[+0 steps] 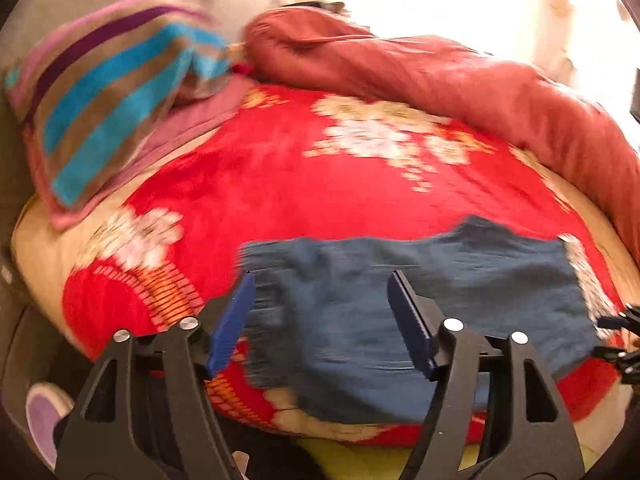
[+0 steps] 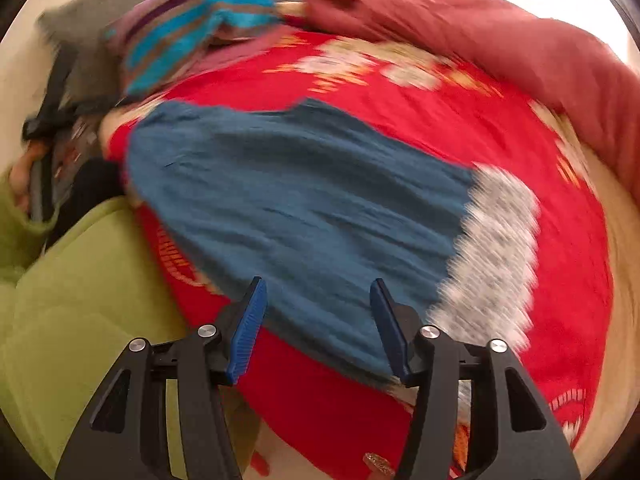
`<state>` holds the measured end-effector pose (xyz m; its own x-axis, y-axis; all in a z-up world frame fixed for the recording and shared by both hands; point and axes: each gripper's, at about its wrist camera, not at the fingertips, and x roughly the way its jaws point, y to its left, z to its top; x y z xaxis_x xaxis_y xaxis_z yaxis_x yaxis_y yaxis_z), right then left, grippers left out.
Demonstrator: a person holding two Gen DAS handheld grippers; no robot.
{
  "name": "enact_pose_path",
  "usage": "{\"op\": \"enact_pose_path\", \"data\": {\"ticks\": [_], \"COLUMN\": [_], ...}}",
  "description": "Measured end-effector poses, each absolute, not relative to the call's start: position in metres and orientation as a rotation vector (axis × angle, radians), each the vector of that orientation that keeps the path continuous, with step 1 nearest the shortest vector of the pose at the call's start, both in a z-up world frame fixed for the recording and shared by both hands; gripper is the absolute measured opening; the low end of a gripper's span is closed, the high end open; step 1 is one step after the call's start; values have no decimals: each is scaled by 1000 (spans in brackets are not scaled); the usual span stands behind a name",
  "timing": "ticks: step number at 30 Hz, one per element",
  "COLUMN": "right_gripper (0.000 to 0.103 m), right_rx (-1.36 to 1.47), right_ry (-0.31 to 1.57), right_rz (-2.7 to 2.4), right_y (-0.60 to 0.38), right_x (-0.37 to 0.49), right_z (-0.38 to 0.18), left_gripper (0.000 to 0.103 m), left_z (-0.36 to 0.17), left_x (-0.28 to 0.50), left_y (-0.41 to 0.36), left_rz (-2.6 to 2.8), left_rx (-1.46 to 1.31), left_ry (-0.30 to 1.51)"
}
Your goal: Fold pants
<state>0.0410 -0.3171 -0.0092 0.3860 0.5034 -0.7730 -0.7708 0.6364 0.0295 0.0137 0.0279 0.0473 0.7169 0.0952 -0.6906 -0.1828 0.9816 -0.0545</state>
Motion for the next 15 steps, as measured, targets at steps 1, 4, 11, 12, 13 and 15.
{"op": "enact_pose_path", "data": {"ticks": [1, 4, 11, 12, 13, 15], "right_gripper": [50, 42, 20, 9, 7, 4], "right_rx": [-408, -557, -761, -742, -728, -697], "right_ry": [821, 779, 770, 784, 792, 798], "right_rz": [861, 913, 893, 909, 918, 941], "right_y": [-308, -283, -254, -254, -256, -260], "right_x": [36, 25, 27, 29, 31, 31], "right_z": [-10, -14, -42, -44, -45, -41], "left_gripper": [64, 66, 66, 68, 68, 69], "left_z": [47, 34, -24, -28, -32, -34], "left_x": [21, 41, 75, 75, 74, 71], "left_y": [12, -26, -74, -72, -69, -66], "left_rz": [103, -24, -140, -142, -139, -143], "left_rx": [-94, -44, 14, 5, 1, -13], "left_ry": [774, 847, 1036, 1047, 1051, 1047]}}
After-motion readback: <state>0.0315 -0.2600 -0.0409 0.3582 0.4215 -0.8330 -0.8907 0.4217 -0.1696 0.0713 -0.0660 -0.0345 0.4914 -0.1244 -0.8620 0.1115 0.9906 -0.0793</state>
